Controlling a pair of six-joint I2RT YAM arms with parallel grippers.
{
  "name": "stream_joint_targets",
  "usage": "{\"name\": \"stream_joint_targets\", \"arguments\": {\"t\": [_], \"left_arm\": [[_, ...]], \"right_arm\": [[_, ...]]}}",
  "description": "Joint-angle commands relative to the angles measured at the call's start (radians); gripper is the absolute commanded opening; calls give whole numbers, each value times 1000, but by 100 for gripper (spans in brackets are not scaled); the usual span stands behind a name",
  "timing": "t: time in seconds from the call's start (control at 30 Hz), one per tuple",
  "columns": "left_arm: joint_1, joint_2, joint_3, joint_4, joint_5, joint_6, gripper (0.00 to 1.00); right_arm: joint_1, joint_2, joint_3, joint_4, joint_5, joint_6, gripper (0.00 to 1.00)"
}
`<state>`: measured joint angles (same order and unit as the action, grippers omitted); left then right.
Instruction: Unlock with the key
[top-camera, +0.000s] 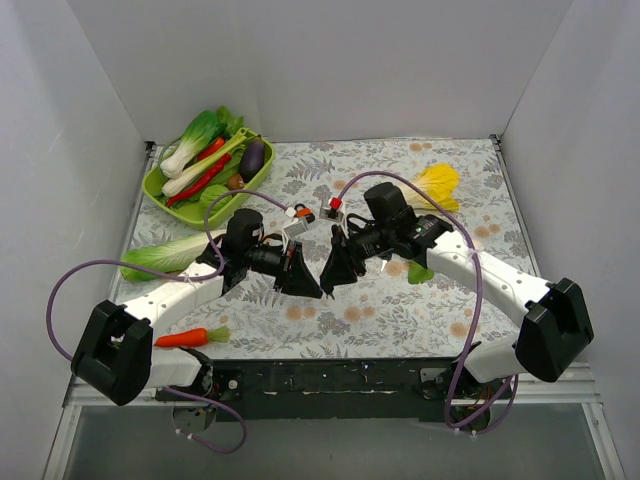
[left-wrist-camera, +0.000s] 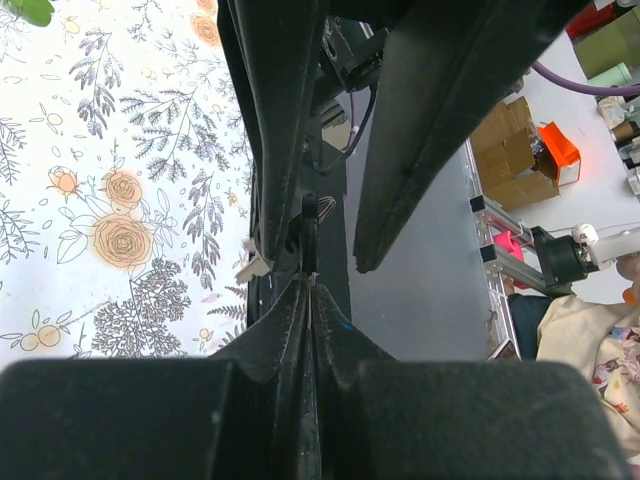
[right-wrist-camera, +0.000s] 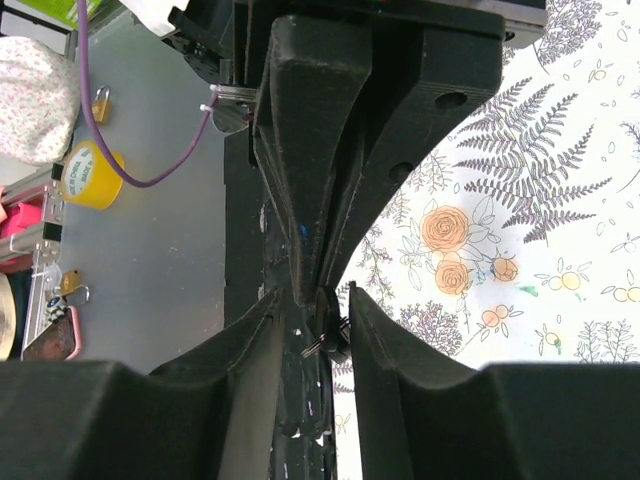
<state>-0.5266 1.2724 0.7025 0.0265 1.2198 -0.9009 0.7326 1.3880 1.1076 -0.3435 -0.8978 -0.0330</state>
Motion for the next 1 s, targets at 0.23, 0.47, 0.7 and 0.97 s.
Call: {"name": "stream_joint_targets", "arguments": {"t": [0.23,0.47,0.7,0.97], "left_arm": [[-4,-38,35,-20,-84,48,0],[-1,-134,-21,133,-276,-62,76],[4,-317,-109,314,-432,-180,90],[2,-462,-271,639,-692,-519,92]], "right_arm": [[10,17,47,-29,-20,-16,1],[8,-15,-8,96,71,97,1],[10,-95,-190,571,158,400,1],[10,-165,-307,940,287,532,1]]}}
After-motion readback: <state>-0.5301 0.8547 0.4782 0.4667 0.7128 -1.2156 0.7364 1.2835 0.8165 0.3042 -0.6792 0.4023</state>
